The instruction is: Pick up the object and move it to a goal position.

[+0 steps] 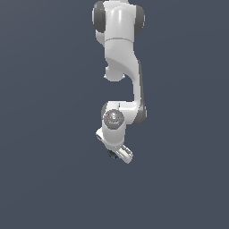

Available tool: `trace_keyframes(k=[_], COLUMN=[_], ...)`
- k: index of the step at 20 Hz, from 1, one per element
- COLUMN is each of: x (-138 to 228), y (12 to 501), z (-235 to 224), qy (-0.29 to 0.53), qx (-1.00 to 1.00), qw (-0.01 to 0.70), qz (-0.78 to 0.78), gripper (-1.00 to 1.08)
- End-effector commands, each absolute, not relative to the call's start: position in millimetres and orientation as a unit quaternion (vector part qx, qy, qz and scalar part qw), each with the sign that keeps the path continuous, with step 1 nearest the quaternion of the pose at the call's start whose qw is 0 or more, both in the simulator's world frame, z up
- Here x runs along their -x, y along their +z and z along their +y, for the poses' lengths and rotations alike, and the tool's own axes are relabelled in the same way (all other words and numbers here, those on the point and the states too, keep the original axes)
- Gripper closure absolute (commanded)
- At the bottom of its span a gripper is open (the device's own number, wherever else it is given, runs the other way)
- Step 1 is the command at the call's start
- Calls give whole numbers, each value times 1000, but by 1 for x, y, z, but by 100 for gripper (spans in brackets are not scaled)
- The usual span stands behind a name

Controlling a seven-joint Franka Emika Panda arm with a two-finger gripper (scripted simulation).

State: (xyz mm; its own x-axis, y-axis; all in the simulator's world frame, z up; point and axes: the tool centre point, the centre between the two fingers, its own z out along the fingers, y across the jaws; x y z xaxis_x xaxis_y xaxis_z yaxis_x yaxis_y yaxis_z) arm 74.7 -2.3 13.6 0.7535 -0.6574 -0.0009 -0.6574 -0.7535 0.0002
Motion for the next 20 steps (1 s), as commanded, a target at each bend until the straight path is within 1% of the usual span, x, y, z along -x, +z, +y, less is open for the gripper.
trace_keyframes(k=[1, 6, 10, 15, 20], x=[-75, -74, -74, -73, -71], y=[15, 28, 51, 94, 152], z=[-2, -2, -2, -2, -2], qy=[0, 0, 0, 0, 0], qx=[936, 936, 936, 936, 936], qw=[0, 0, 0, 0, 0], qz=[351, 351, 351, 351, 352], gripper=[108, 108, 108, 108, 108])
